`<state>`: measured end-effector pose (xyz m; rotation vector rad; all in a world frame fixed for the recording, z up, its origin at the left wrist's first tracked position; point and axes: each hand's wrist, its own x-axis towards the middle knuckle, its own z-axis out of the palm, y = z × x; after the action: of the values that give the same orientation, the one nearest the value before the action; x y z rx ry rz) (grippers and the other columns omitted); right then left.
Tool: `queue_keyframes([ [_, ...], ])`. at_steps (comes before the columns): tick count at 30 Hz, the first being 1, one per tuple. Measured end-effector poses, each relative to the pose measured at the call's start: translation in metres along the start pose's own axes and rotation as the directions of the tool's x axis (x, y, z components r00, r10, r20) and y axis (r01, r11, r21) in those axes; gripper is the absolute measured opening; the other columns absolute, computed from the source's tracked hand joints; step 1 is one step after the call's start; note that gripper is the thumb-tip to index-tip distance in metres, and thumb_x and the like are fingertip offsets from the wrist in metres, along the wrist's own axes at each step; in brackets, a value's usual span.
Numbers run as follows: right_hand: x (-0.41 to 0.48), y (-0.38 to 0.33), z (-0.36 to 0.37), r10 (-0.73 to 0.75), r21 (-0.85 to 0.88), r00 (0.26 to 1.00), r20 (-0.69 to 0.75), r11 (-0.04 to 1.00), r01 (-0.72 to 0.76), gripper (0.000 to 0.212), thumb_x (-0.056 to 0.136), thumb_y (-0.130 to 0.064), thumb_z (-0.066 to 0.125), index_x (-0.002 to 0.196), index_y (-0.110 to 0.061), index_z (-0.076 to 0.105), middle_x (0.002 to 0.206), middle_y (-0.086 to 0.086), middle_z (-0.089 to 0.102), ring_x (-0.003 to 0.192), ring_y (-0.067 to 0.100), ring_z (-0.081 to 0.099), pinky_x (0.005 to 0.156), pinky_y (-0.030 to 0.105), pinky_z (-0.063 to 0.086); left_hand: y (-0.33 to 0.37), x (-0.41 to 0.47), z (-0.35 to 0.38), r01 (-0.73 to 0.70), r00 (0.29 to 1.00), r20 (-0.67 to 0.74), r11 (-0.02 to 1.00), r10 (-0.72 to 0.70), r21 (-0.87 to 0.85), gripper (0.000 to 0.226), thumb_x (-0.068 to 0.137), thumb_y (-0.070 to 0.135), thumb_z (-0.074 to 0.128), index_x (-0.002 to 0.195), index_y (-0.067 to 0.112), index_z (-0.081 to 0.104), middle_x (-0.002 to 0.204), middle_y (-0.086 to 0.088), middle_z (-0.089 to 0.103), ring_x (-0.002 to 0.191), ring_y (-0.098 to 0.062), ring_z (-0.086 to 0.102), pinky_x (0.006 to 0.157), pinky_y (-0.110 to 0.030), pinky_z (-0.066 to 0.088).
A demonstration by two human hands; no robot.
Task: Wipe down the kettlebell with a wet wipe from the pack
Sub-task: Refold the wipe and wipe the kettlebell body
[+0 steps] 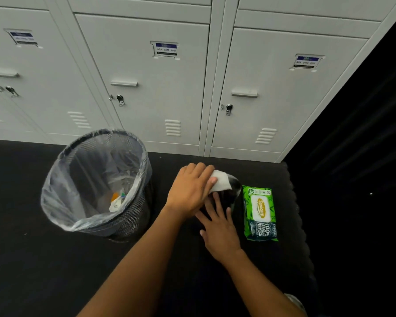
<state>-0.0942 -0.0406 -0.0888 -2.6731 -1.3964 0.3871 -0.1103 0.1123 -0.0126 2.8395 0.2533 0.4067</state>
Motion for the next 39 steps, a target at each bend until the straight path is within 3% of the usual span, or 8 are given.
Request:
queue_keyframes([
  [4,-0.002,0.000,-0.001,-0.009,0.017,1.000,-0.026,1.000,0.010,0.098,0.089,-0.026,0.066,0.151,-0.048,-0.007,0.163,-0.006,-0.026,0.148,0.028,-0.028,0.118,0.066,0.009,-0.007,-0.017,0.009,0.212,0.965,-0.084,0.928,-0.248,-0.307,0.034,0.107,0.036,0.028,0.118,0.020,0.056,0.108,0.003,0.053,0.096,-0.015,0.046,0.088,-0.031,0.037],
  [8,-0.002,0.000,-0.009,-0.022,0.039,1.000,0.003,0.999,0.022,0.097,0.093,-0.026,0.062,0.151,-0.051,-0.012,0.158,-0.012,-0.036,0.145,0.026,-0.034,0.117,0.062,-0.001,-0.005,0.000,0.005,0.524,0.737,0.130,0.440,-0.663,-0.729,0.031,0.103,0.025,0.039,0.076,0.019,0.052,0.085,-0.002,0.053,0.081,-0.018,0.049,0.076,-0.035,0.036],
  [13,-0.002,-0.003,-0.001,-0.009,0.037,0.999,-0.048,0.999,0.011,0.075,0.088,-0.030,0.066,0.150,-0.040,0.024,0.167,-0.001,-0.004,0.152,0.032,-0.016,0.115,0.062,0.003,0.021,0.008,-0.002,0.353,0.926,-0.067,0.917,-0.371,-0.187,0.033,0.102,0.035,0.033,0.092,0.020,0.061,0.095,-0.001,0.058,0.087,-0.022,0.049,0.079,-0.039,0.043],
  [18,-0.002,-0.004,-0.002,0.046,0.084,0.999,0.004,0.995,-0.046,0.042,0.092,-0.030,0.058,0.133,-0.022,0.058,0.146,0.006,0.051,0.145,0.030,0.030,0.120,0.057,0.002,0.055,0.027,0.013,-0.044,0.998,0.046,0.975,0.034,0.220,0.032,0.104,0.037,0.032,0.106,0.018,0.057,0.104,-0.006,0.059,0.091,-0.027,0.049,0.080,-0.043,0.040],
  [23,-0.003,-0.003,-0.015,0.005,0.072,0.999,0.037,0.997,-0.007,0.043,0.096,-0.032,0.055,0.138,-0.026,0.052,0.154,0.003,0.038,0.150,0.030,0.015,0.121,0.057,0.004,0.037,0.024,0.015,-0.174,0.985,0.042,0.965,0.169,0.195,0.037,0.105,0.039,0.031,0.123,0.017,0.055,0.110,-0.005,0.058,0.092,-0.026,0.050,0.079,-0.042,0.040],
  [30,-0.003,0.002,-0.012,-0.039,0.098,0.999,0.035,0.995,0.035,0.087,0.093,-0.026,0.060,0.153,-0.049,0.001,0.159,-0.014,-0.035,0.145,0.023,-0.036,0.117,0.059,-0.002,-0.002,-0.022,0.014,0.110,0.984,-0.122,0.984,-0.128,-0.140,0.036,0.106,0.031,0.037,0.139,0.019,0.046,0.136,-0.002,0.048,0.124,-0.020,0.043,0.111,-0.037,0.030],
  [35,-0.002,0.002,-0.011,-0.021,0.082,0.998,0.055,0.996,0.016,0.093,0.093,-0.025,0.061,0.151,-0.051,-0.008,0.156,-0.015,-0.038,0.144,0.023,-0.037,0.119,0.063,0.001,-0.001,-0.024,0.020,0.292,0.884,-0.132,0.750,-0.448,-0.593,0.033,0.108,0.039,0.027,0.121,0.028,0.054,0.118,0.007,0.052,0.112,-0.009,0.045,0.099,-0.028,0.036],
  [39,-0.001,0.002,-0.011,-0.016,0.066,0.998,0.064,0.998,0.012,0.093,0.093,-0.025,0.061,0.152,-0.050,-0.005,0.156,-0.015,-0.039,0.144,0.024,-0.037,0.119,0.064,0.003,-0.001,-0.021,0.030,0.404,0.719,0.048,0.360,-0.694,-0.841,0.028,0.105,0.044,0.028,0.099,0.034,0.053,0.102,0.003,0.052,0.097,-0.016,0.050,0.096,-0.051,0.045],
])
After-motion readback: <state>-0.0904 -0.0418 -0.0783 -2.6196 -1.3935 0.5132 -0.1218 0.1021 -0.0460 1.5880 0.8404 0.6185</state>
